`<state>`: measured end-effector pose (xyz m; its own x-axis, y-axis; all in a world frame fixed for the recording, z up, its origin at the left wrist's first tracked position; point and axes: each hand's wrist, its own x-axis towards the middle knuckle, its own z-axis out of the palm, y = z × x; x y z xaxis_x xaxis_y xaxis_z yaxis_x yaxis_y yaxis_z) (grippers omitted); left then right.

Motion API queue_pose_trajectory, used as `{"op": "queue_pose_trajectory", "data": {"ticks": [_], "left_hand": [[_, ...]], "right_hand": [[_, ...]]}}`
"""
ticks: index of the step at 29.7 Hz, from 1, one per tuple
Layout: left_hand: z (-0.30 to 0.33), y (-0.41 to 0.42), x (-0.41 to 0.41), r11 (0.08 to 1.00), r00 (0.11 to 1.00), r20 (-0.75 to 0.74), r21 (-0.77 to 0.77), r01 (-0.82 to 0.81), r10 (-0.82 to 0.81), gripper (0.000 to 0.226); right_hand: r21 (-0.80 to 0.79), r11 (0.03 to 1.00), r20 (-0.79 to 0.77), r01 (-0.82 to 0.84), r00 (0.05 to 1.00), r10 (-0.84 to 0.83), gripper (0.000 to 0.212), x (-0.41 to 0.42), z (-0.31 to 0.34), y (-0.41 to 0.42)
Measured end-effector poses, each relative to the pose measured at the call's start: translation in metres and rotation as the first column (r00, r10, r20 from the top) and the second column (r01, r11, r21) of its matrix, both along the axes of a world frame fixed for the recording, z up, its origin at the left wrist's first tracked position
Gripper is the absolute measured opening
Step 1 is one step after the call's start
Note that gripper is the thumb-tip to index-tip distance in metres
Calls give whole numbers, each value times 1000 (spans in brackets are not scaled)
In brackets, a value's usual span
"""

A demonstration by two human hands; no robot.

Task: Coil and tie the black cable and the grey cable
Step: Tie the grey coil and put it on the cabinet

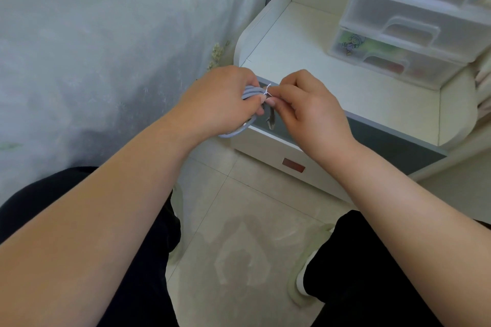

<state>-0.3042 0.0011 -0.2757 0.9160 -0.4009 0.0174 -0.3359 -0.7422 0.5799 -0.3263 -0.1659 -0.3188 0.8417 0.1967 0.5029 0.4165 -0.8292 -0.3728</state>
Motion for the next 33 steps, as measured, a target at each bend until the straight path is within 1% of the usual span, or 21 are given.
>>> {"op": "queue_pose_trajectory", "data": {"ticks": [2,5,6,10,12,14,15,16,17,18,19,21,23,24,25,26,27,28,29,30,33], "left_hand": [[-1,0,0,1000,1000,17,31,-1,1,9],[-6,-2,-4,992,990,144,124,-30,12,12],[-7,-3,-6,983,979,205,179,-40,2,16],[-11,-10,-12,934,923,381,346,-93,-50,27],[-11,-12,-15,909,909,409,404,-104,-78,27],[-13,-15,-17,887,901,418,451,-93,-118,19],[-16,-16,-17,880,889,435,468,-86,-144,10],[-17,-16,-18,874,871,460,480,-78,-175,8],[-15,-16,-19,855,862,464,514,-73,-205,19],[-12,-16,-20,832,850,474,548,-82,-229,28],[-11,-17,-20,827,831,503,553,-97,-239,32],[-14,-20,-19,843,797,551,528,-105,-246,34],[-14,-22,-18,876,792,565,475,-85,-230,29],[-15,-21,-17,905,805,556,420,-60,-205,21],[-18,-20,-14,939,811,559,341,-37,-171,12],[-18,-18,-12,961,836,534,275,-32,-125,12],[-16,-16,-11,971,874,479,235,-35,-84,17],[-14,-14,-10,979,897,438,202,-36,-57,21],[-13,-12,-8,985,910,412,170,-33,-41,22],[-13,-11,-7,989,919,394,148,-24,-37,21],[-15,-13,-6,993,943,329,114,20,-57,16]], "right_hand": [[8,1000,43,-11,999,11,25,-1,1,3],[208,978,-121,13,993,12,17,-2,7,8],[234,971,-174,40,985,2,16,-2,9,8],[8,997,-236,77,969,-73,20,1,10,7],[18,997,-309,76,949,-67,24,1,13,8],[15,997,-413,76,908,-63,31,4,16,8],[30,996,-484,80,873,-56,34,5,18,6],[103,989,-566,104,824,-28,34,7,20,4],[236,959,-647,159,761,33,32,9,23,3],[390,887,-712,248,692,119,30,10,25,1],[514,780,-756,358,619,213,30,11,26,-1],[620,572,-782,537,475,402,30,12,26,-5],[656,455,-744,602,415,524,31,10,28,-7],[677,445,-726,586,435,532,31,9,29,-9],[697,484,-717,529,497,489,30,7,31,-11],[691,576,-704,436,587,401,27,4,32,-13],[635,700,-668,327,689,283,21,1,33,-16],[530,815,-595,234,788,161,12,0,33,-19],[421,891,-504,168,860,76,3,-2,33,-22],[339,934,-422,113,905,44,4,-3,32,-24],[223,975,-309,7,949,64,4,-8,28,-26]]}}
